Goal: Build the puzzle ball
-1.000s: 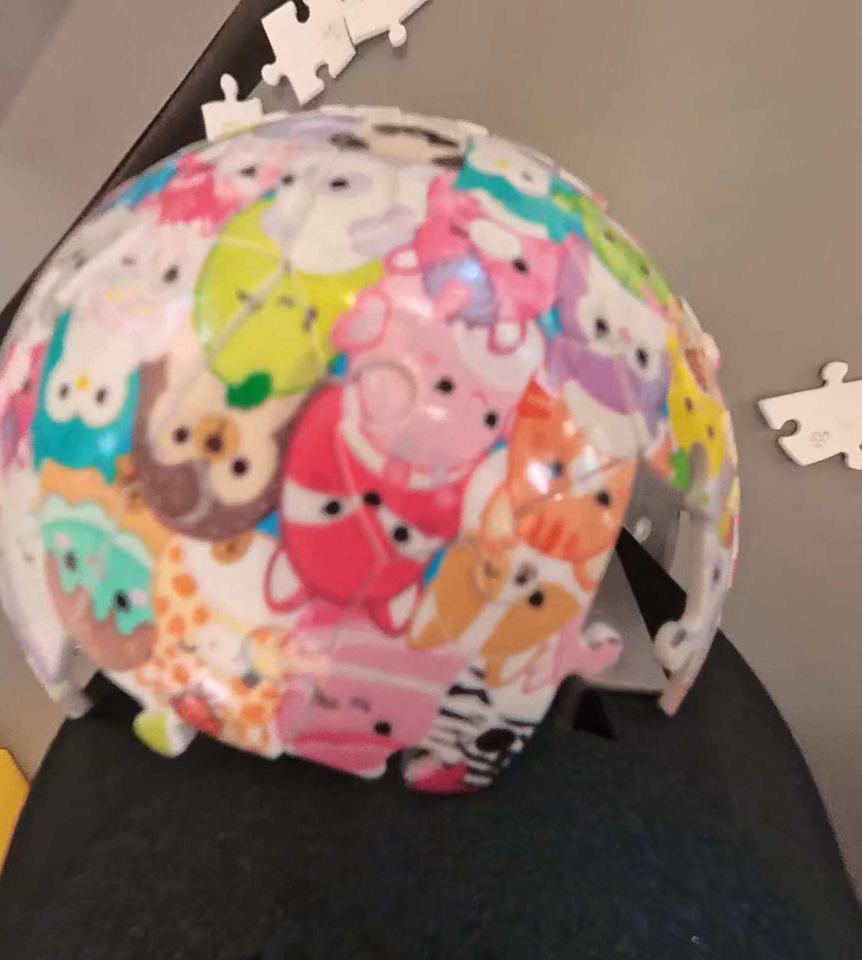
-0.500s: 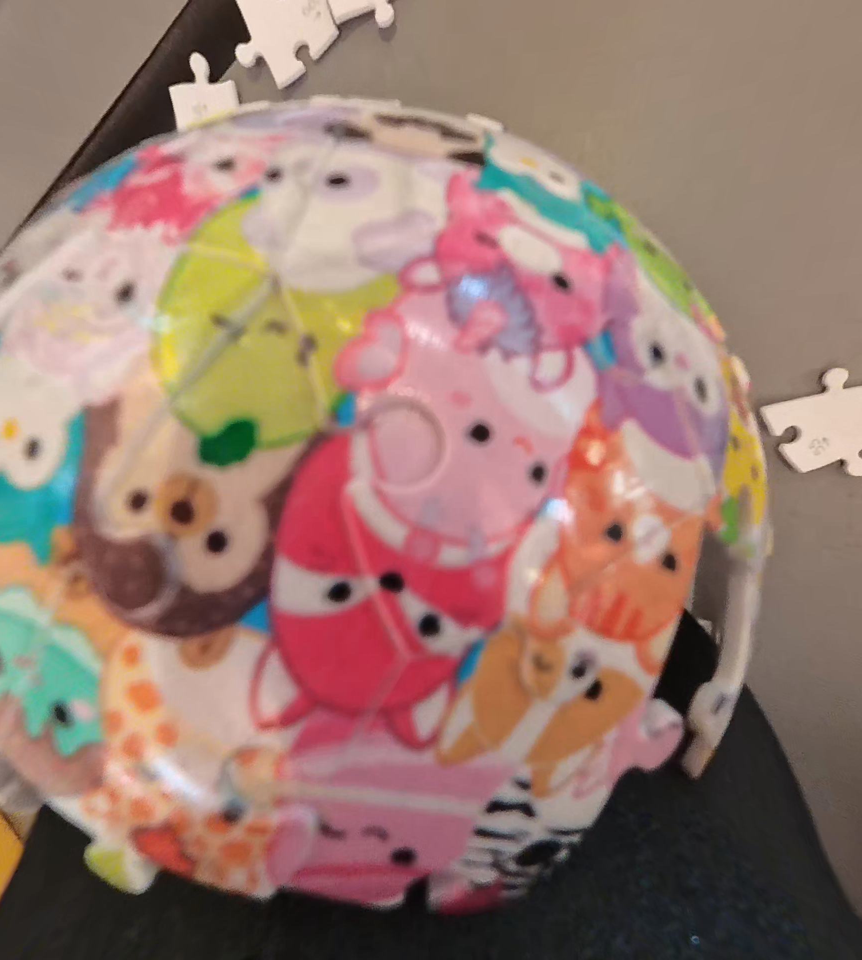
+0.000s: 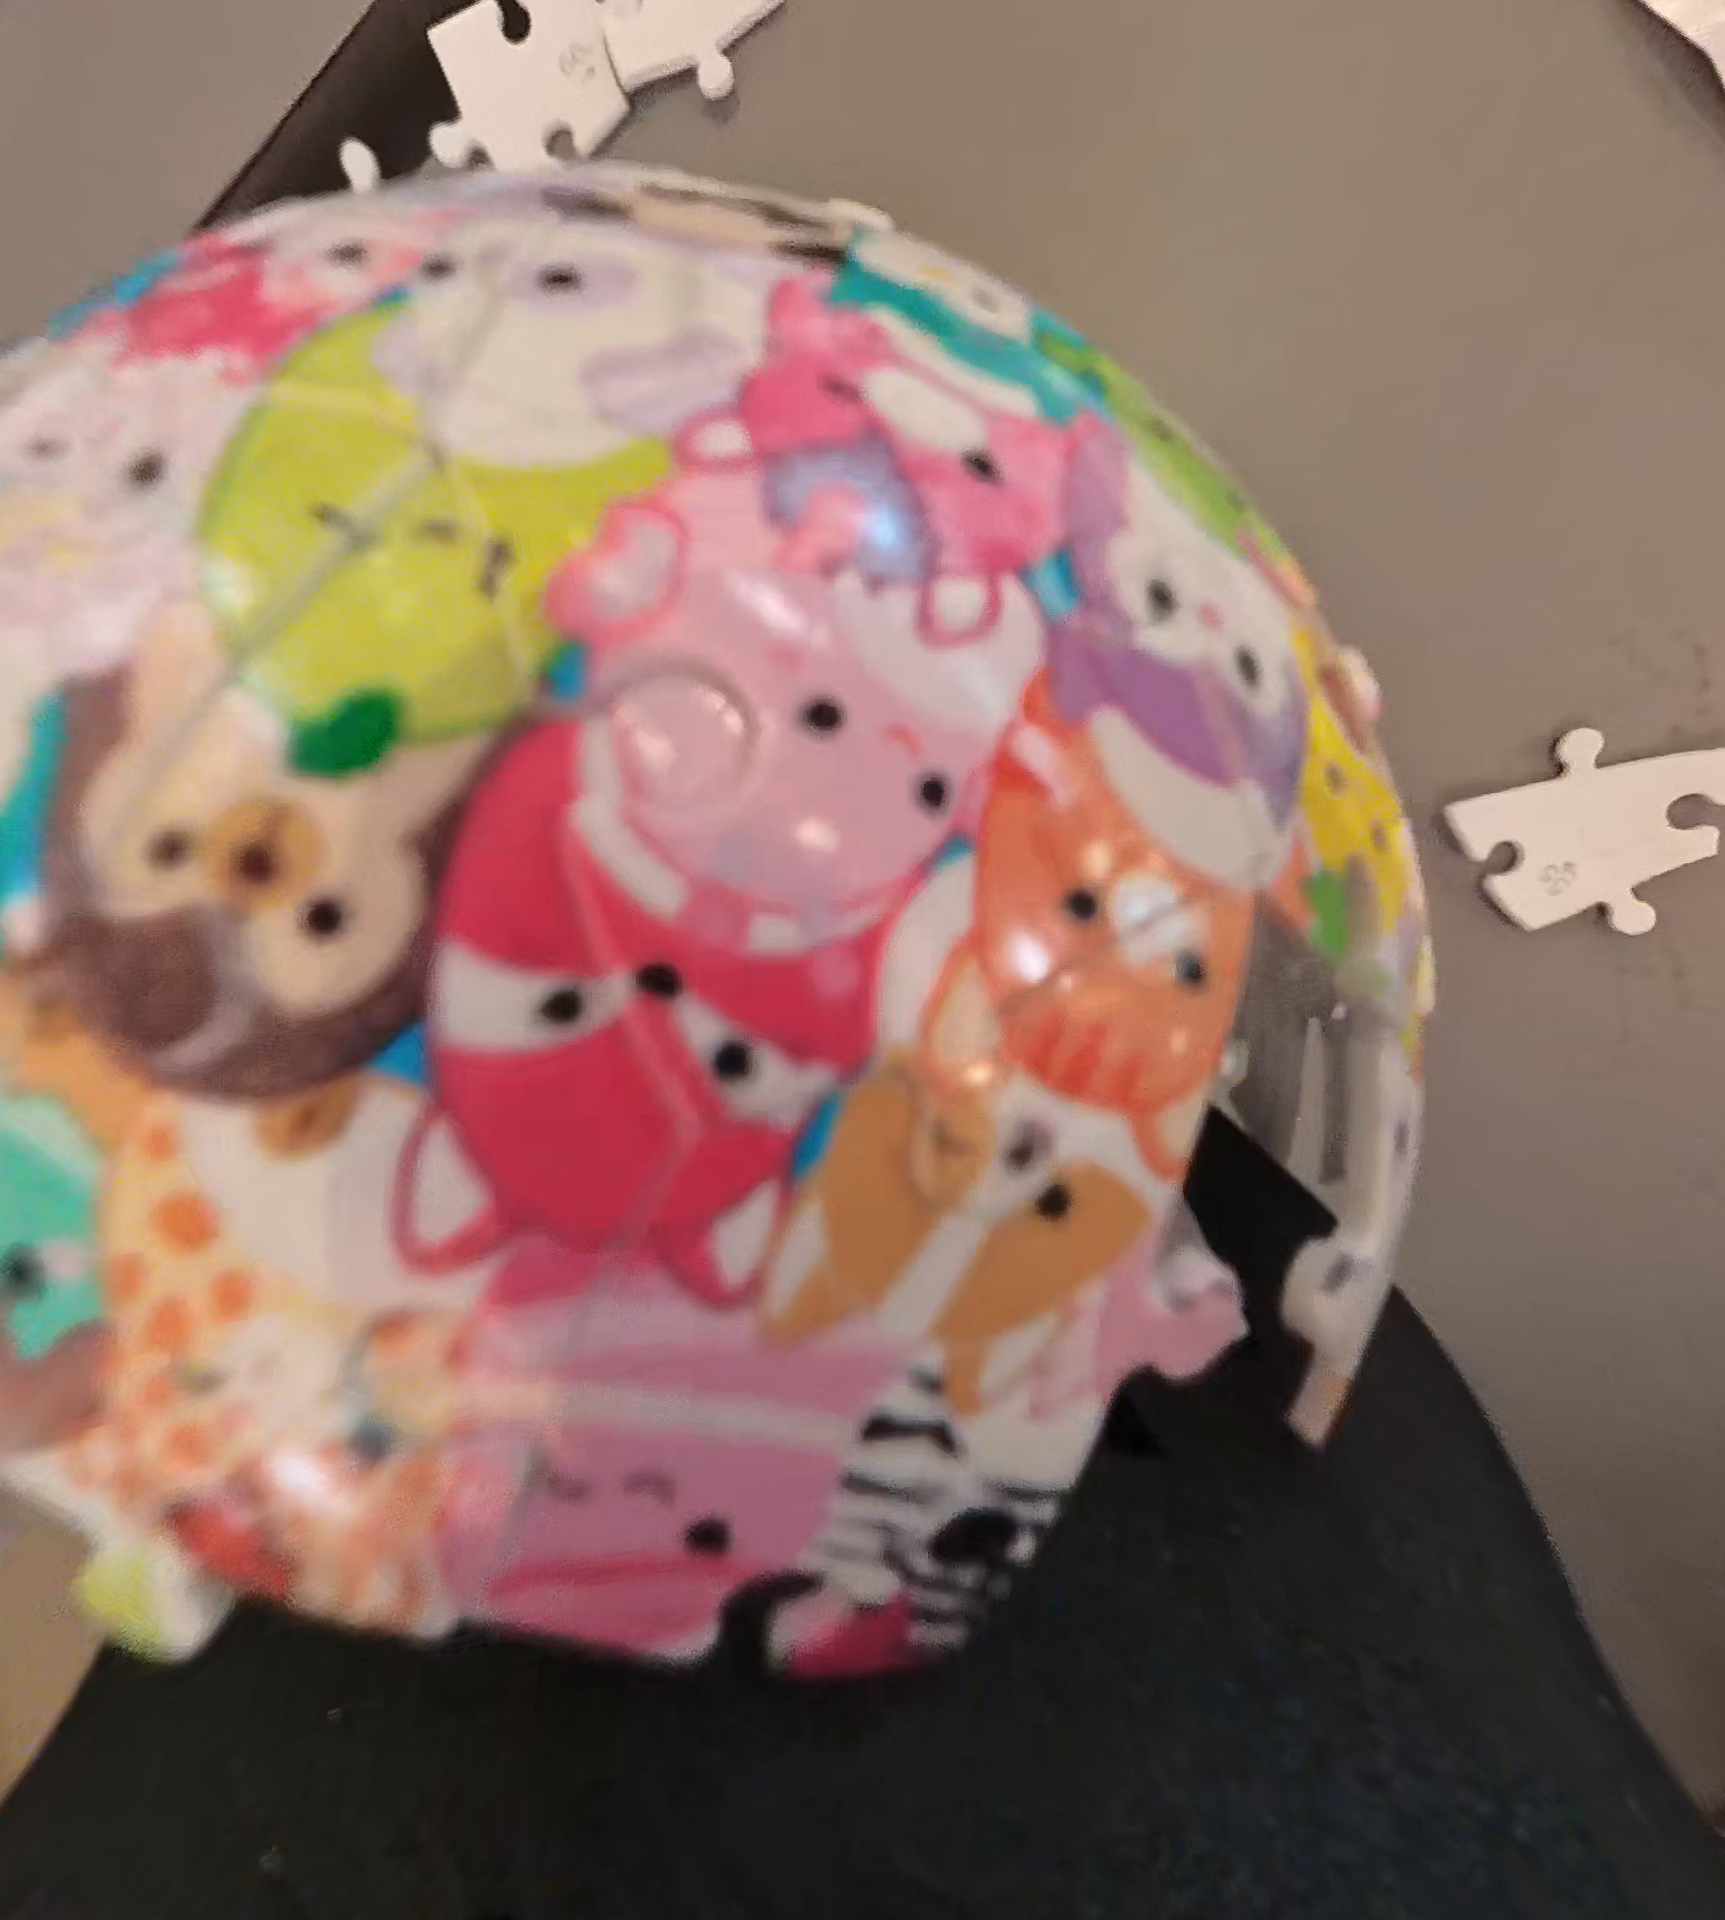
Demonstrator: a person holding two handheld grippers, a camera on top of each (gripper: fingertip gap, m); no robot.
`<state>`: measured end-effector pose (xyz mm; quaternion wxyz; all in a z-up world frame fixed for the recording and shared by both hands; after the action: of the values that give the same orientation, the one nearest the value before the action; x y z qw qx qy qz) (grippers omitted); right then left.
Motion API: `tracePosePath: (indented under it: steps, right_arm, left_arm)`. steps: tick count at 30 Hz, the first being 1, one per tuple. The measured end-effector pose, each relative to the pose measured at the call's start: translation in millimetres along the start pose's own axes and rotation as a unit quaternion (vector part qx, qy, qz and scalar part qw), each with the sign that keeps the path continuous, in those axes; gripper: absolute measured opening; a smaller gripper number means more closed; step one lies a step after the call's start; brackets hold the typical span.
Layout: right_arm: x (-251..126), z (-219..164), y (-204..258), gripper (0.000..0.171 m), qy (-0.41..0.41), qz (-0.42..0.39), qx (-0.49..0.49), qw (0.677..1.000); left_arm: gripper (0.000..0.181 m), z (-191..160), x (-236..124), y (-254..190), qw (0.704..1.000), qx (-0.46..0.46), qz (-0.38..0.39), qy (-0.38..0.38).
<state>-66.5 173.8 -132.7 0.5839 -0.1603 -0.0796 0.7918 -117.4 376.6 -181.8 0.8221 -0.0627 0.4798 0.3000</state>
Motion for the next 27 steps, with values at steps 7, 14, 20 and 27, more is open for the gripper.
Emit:
tracePosePath:
  steps: [7,14,20,27]
  right_arm:
    - [0.8,-1.3,1.1,0.037,0.003,0.001,-0.004,1.000]
    - [2.1,-1.2,3.7,0.037,0.005,0.003,-0.010,1.000]
    - [1.9,-1.5,2.9,0.037,0.006,0.002,-0.011,1.000]
    - [2.2,-1.7,4.0,0.037,0.008,0.004,-0.013,1.000]
  left_arm:
    - [0.010,-2.3,-19.9,1.6,0.999,-0.004,0.008,-0.038]
    - [0.033,-3.3,-19.1,6.5,0.999,-0.022,0.011,-0.031]
    - [0.036,-2.4,-14.3,6.1,0.999,-0.027,0.017,-0.026]
    - [0.108,2.4,-8.6,8.2,0.999,-0.032,0.030,-0.028]
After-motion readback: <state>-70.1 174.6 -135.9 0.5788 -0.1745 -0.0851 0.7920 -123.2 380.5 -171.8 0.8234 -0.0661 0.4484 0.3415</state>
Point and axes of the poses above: each gripper's, where its closed fingertips meet, x out along the fingers, z out of its top, y = z × x across the jaws, the point moved 4 cm from there along -x, back along the fingers, and after that the axes turned 12 degrees about -y, right-handed, at the moved point
